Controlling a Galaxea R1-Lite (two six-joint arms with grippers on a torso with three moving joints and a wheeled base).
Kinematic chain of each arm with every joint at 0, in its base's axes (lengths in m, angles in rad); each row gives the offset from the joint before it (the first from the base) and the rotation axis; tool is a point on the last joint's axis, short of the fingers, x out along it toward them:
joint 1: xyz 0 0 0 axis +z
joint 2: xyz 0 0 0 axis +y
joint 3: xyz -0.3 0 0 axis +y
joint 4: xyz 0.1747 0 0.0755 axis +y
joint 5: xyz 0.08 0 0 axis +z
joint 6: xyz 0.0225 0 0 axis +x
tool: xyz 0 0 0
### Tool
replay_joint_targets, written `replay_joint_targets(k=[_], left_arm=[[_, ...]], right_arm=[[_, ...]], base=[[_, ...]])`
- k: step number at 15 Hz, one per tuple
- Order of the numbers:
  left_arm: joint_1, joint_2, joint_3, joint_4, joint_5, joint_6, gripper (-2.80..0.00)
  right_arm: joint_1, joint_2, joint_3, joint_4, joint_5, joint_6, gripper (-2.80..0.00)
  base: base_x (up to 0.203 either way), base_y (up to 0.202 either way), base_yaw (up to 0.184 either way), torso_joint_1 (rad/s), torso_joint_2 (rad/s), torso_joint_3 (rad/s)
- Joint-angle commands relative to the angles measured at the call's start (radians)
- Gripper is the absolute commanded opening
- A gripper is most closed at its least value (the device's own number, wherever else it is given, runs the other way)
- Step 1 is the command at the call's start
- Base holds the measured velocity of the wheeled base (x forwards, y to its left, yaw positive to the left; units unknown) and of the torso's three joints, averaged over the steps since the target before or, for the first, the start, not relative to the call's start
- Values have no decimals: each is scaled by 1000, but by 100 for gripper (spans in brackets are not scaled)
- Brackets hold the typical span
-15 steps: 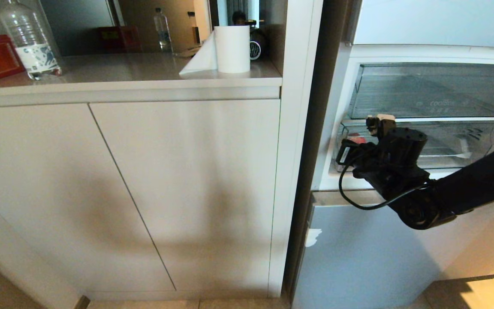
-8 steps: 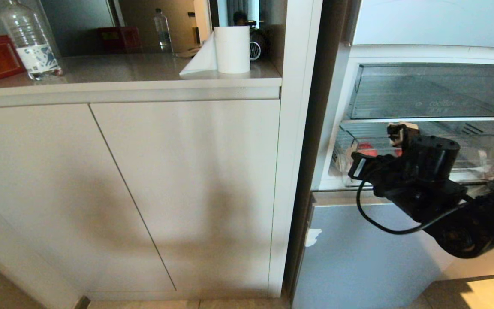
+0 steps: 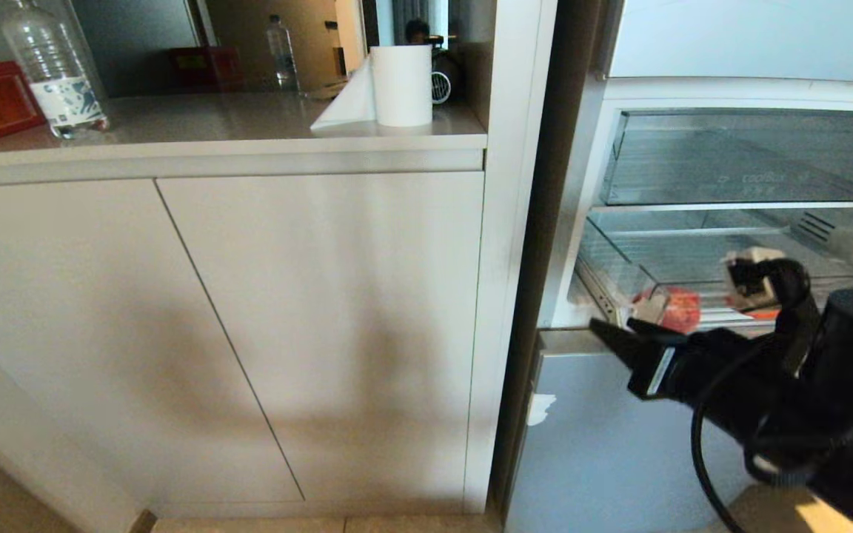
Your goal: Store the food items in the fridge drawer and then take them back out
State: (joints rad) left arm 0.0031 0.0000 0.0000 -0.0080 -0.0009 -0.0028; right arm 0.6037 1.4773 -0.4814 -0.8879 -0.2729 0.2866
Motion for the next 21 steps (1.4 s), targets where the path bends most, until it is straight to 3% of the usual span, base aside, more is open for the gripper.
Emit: replay_joint_targets(k=[1, 4, 6, 8, 11, 14, 17, 21], left_arm=[[-2, 2, 2, 0, 1, 0, -280], [-2, 2, 2, 0, 1, 0, -280], [-2, 2, 2, 0, 1, 0, -280], [-2, 2, 2, 0, 1, 0, -280], [-2, 2, 2, 0, 1, 0, -280], [-2, 2, 2, 0, 2, 0, -280], [-2, 2, 2, 0, 1, 0, -280], [-2, 2, 2, 0, 1, 0, -280]], right_arm=[[90, -224, 45, 119, -93, 10, 0], [127, -440, 50, 326, -123, 19, 0], [129, -559, -42, 518, -120, 22, 0], [64, -561, -171, 708, -124, 24, 0], [-127, -354, -306, 797, -123, 7, 0], [-252, -87, -479, 821, -118, -18, 0], [-349, 130, -680, 846, -116, -63, 0], [-418, 272, -881, 1074, -93, -86, 0]], base=[[0, 0, 0, 0, 0, 0], [0, 0, 0, 0, 0, 0], [0, 0, 0, 0, 0, 0], [0, 0, 0, 0, 0, 0], [0, 0, 0, 0, 0, 0], [0, 0, 0, 0, 0, 0], [0, 0, 0, 0, 0, 0], [0, 0, 0, 0, 0, 0]])
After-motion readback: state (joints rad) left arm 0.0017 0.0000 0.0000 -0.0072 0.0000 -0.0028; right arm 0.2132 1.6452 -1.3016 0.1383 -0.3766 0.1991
